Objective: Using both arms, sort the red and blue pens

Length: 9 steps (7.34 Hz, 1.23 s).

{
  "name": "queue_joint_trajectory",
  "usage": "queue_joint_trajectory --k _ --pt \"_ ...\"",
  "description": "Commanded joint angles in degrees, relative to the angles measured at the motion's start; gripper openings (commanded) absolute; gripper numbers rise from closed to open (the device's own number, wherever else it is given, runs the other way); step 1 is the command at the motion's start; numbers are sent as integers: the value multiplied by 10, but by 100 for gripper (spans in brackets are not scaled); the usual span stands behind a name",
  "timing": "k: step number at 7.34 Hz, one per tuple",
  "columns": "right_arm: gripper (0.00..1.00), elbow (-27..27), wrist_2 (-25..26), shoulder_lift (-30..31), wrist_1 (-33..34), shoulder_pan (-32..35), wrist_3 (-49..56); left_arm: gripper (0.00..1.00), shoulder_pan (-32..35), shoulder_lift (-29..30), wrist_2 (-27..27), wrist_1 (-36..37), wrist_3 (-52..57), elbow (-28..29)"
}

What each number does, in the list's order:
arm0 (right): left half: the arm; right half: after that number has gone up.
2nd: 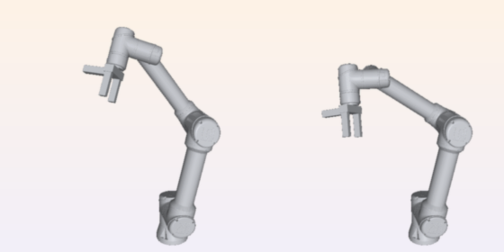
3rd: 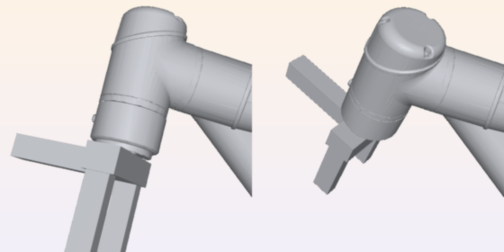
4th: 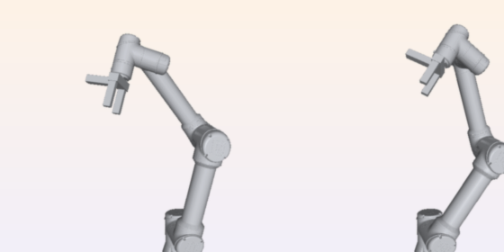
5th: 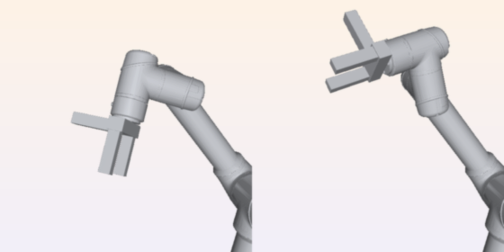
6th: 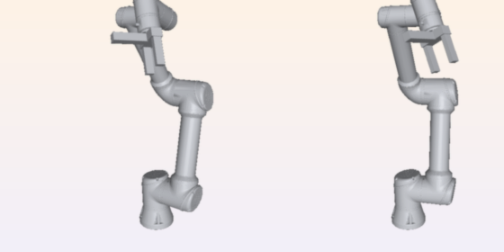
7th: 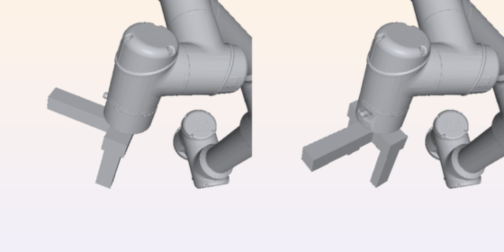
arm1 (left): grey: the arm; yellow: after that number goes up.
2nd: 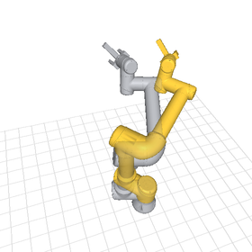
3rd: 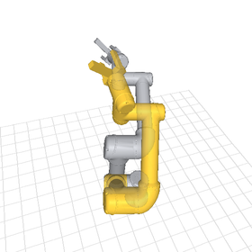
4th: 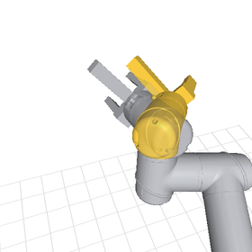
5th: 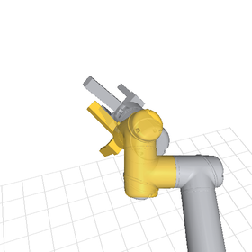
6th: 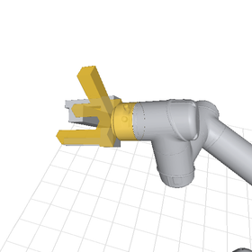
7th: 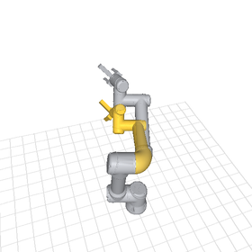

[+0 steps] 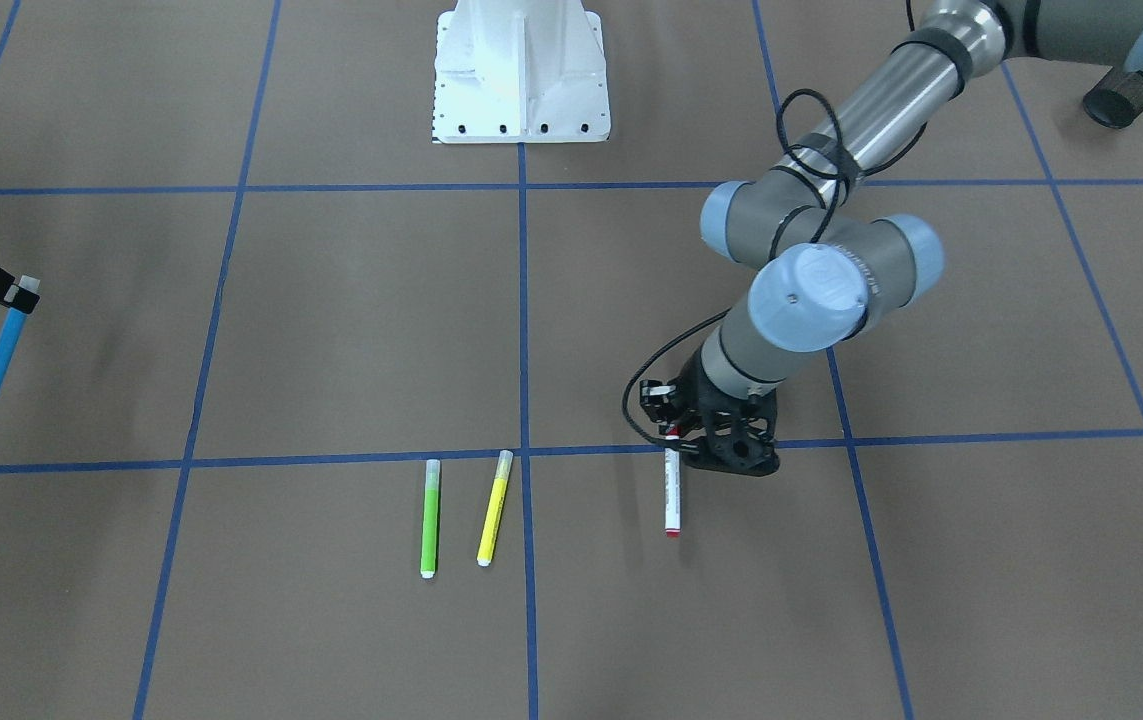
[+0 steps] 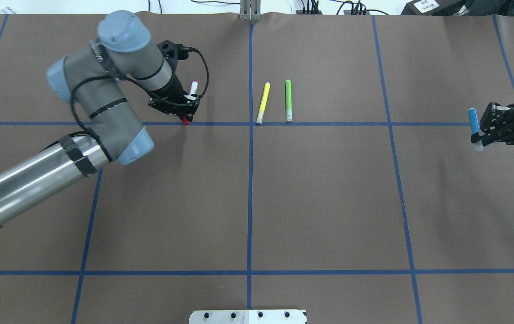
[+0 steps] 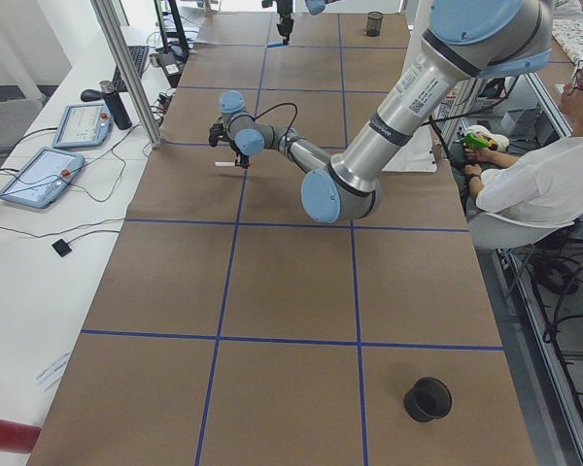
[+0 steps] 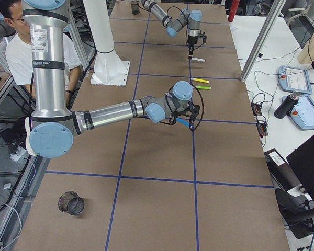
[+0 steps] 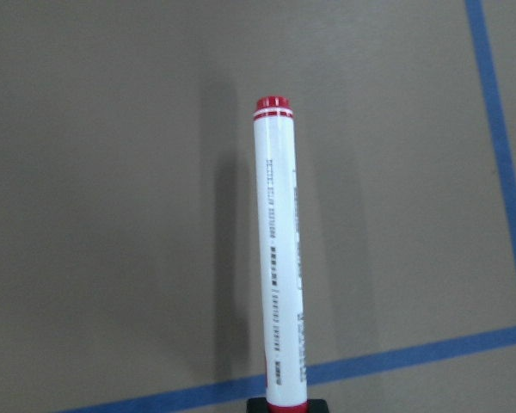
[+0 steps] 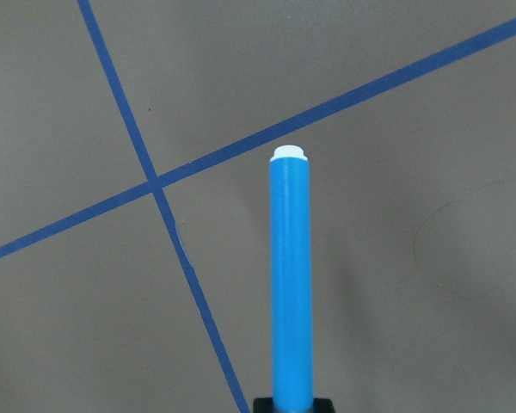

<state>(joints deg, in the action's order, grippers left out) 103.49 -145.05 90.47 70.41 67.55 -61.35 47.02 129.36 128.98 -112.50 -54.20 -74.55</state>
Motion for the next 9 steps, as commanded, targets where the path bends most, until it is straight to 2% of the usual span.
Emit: queue_joint_trajectory --k 1,2,3,5,7,8,9 --pt "0 15 -2 39 -24 9 1 0 44 -128 69 0 -1 -109" --pt "0 14 -3 84 -84 9 4 0 58 -173 70 0 1 -137" --pt "0 14 -26 108 -109 11 4 0 70 -208 76 0 1 -161" --pt "0 9 -73 115 -109 24 4 0 133 -249 183 -1 1 -167" --pt "0 9 -83 118 -109 32 4 0 202 -296 308 -1 1 -165" --pt "0 7 -84 118 -109 30 3 0 233 -338 358 -4 2 -167" --pt "0 7 -88 117 -109 34 3 0 249 -373 369 -6 6 -177"
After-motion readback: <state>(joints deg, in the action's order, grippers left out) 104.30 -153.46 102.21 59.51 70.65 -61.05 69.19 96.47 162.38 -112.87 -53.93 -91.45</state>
